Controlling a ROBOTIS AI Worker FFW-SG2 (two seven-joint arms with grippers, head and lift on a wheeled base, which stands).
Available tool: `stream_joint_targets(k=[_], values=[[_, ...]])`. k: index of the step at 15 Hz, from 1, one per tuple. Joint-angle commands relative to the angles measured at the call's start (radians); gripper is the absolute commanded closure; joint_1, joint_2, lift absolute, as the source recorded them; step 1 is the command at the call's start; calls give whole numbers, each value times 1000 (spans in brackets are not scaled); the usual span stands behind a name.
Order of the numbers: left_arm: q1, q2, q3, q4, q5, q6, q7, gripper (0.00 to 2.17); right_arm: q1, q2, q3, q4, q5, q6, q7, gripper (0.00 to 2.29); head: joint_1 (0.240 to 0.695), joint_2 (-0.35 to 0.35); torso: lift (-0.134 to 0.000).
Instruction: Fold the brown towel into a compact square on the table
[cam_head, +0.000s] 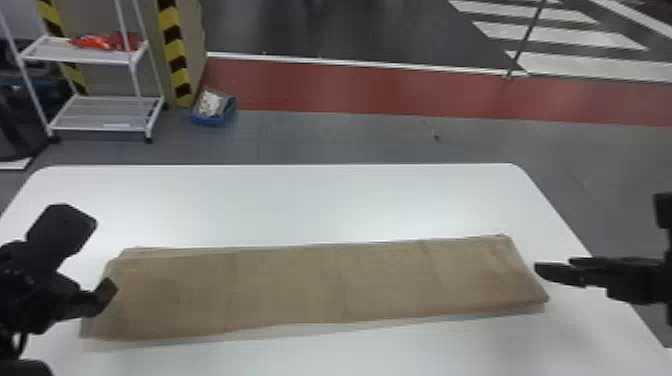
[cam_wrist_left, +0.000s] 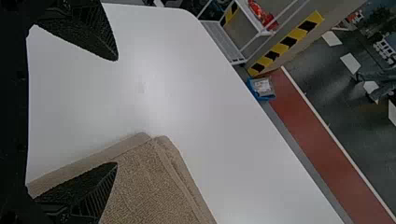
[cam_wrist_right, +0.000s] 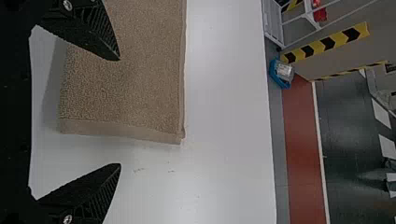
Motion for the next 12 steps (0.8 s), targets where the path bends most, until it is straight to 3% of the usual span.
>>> stream_joint_targets(k=[1, 12], values=[[0, 1, 2, 0, 0, 0, -1, 83, 1, 1, -2, 0, 0, -2, 0, 70, 695, -147, -124], [5, 0, -2, -2, 0, 0, -3, 83, 3, 1, -8, 0, 0, -2, 0, 70, 695, -150, -124]])
